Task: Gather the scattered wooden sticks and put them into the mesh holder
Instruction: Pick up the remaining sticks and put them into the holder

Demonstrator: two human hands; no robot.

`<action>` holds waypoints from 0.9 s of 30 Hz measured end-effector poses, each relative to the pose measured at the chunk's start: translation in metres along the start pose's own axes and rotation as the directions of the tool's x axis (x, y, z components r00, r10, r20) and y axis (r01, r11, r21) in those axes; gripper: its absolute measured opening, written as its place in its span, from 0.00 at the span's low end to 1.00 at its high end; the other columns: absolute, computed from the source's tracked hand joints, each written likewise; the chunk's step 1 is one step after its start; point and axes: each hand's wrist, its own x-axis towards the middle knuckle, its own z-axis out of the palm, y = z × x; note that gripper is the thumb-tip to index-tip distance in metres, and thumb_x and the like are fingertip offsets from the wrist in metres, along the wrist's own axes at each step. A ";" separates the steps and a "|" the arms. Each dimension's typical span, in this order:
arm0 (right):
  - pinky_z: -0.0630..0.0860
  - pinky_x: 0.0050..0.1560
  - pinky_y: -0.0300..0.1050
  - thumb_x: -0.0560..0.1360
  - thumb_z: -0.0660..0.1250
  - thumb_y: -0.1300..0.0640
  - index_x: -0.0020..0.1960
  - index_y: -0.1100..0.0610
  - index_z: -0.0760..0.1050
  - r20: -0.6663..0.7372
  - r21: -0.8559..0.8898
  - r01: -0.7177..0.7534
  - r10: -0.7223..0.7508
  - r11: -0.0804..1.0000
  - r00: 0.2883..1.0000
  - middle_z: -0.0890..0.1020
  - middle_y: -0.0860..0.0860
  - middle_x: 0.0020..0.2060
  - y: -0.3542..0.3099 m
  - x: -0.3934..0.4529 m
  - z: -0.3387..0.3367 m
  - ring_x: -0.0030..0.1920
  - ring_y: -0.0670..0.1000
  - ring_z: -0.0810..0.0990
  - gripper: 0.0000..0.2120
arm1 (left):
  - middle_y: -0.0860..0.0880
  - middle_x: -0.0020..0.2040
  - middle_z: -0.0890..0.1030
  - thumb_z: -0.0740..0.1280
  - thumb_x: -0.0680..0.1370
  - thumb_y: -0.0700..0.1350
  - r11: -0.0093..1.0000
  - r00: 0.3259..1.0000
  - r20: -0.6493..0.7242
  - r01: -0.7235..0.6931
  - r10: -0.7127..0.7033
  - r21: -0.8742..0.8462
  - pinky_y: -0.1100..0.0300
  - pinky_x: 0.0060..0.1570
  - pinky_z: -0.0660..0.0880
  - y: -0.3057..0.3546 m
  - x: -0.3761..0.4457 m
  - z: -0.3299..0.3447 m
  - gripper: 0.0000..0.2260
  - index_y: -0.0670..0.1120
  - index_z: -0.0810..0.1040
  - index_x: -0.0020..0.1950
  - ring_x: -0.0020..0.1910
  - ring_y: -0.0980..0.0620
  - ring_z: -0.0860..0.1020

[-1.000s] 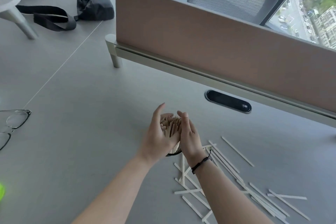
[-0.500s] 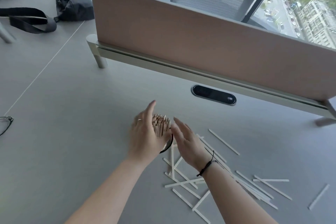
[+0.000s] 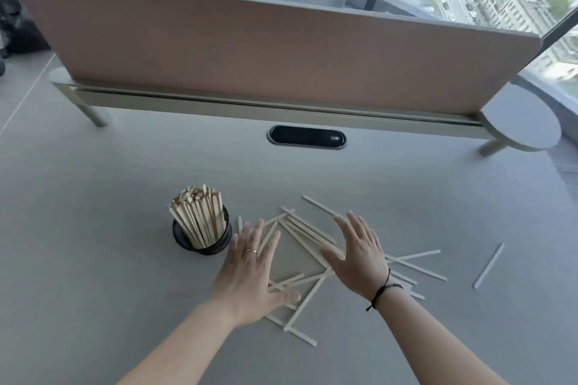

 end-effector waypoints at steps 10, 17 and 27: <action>0.43 0.77 0.57 0.75 0.61 0.34 0.77 0.46 0.55 -0.184 0.121 -0.434 0.450 0.893 0.874 0.47 0.56 0.80 0.124 -0.021 -0.030 0.79 0.56 0.43 0.36 | 0.44 0.75 0.23 0.52 0.55 0.86 0.991 0.995 0.058 0.080 -0.086 0.104 0.39 0.74 0.34 0.028 0.030 0.027 0.62 0.55 0.25 0.75 0.75 0.43 0.25; 0.40 0.77 0.56 0.75 0.58 0.32 0.77 0.47 0.52 -0.204 0.234 -0.653 0.693 0.720 0.691 0.41 0.59 0.79 0.188 -0.026 -0.045 0.78 0.59 0.39 0.37 | 0.46 0.71 0.18 0.62 0.52 0.83 0.984 0.983 0.175 -0.076 0.047 0.161 0.48 0.75 0.31 0.070 0.042 0.033 0.67 0.59 0.22 0.73 0.71 0.47 0.20; 0.39 0.77 0.55 0.78 0.54 0.35 0.80 0.52 0.49 -0.136 0.182 -0.558 0.583 0.809 0.801 0.45 0.51 0.80 0.214 -0.031 -0.033 0.79 0.53 0.41 0.37 | 0.48 0.74 0.21 0.68 0.59 0.76 0.986 0.989 0.142 -0.063 0.041 0.156 0.52 0.76 0.35 0.102 0.055 0.041 0.63 0.59 0.25 0.74 0.73 0.47 0.23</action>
